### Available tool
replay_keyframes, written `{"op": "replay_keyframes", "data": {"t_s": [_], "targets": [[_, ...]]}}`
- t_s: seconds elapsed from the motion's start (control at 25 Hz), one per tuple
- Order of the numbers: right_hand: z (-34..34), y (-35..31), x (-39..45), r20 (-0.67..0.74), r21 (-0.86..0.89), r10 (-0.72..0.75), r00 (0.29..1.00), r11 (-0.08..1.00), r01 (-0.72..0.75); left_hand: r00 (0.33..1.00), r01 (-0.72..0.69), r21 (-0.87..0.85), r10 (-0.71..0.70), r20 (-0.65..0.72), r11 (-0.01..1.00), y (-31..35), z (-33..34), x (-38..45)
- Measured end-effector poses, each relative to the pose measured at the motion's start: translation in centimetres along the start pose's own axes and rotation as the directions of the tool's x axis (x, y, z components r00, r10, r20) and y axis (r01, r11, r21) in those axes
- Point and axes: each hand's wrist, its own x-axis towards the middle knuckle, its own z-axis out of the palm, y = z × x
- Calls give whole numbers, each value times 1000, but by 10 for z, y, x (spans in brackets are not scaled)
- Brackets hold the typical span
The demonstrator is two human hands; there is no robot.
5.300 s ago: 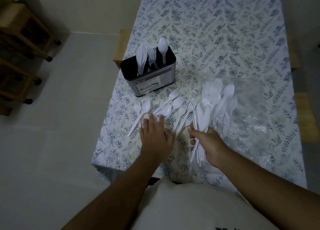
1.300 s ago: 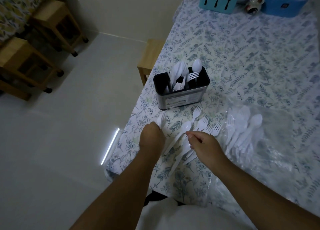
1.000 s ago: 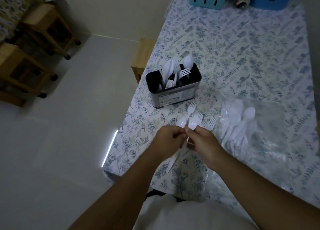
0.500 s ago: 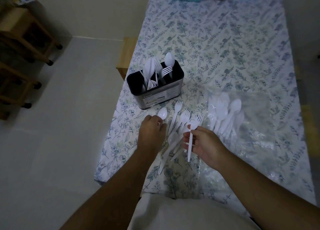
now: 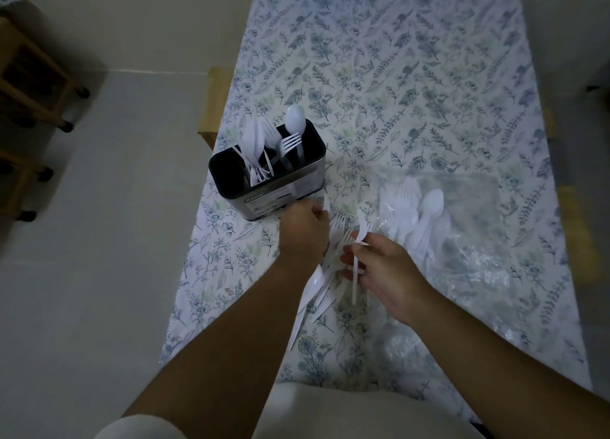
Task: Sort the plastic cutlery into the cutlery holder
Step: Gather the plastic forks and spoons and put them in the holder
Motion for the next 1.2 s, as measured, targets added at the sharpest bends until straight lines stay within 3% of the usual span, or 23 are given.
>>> {"op": "replay_keyframes", "data": {"t_s": [0.12,0.28,0.4,0.52,0.72,1.0,1.2], "targets": [[3,-2,6,-22,-97,-92,996,991,89,1000,-13,-221,14,5,975,6,-14,-14],[15,-4,12,47,-191,-149,988,969,155,989,82,-472,-14,146,878,15,-21,-37],[13,-4,11,8,-109,-101,995,989,101,979,114,-406,-34,199,907,9,-22,-37],[2,2,10,-28,-61,-40,999,997,38,996,48,-147,-36,87,988,-8,-16,-28],[-13,8,7,-65,-35,-19,998,999,17,992,34,-38,-29,121,999,-11,8,-18],[-10,9,-2,-14,-145,-132,991,981,128,997,-77,-272,77,-11,959,15,-23,-29],[-5,9,-8,84,-61,-153,985,985,158,984,146,-529,-66,168,836,24,-11,-63]]}}
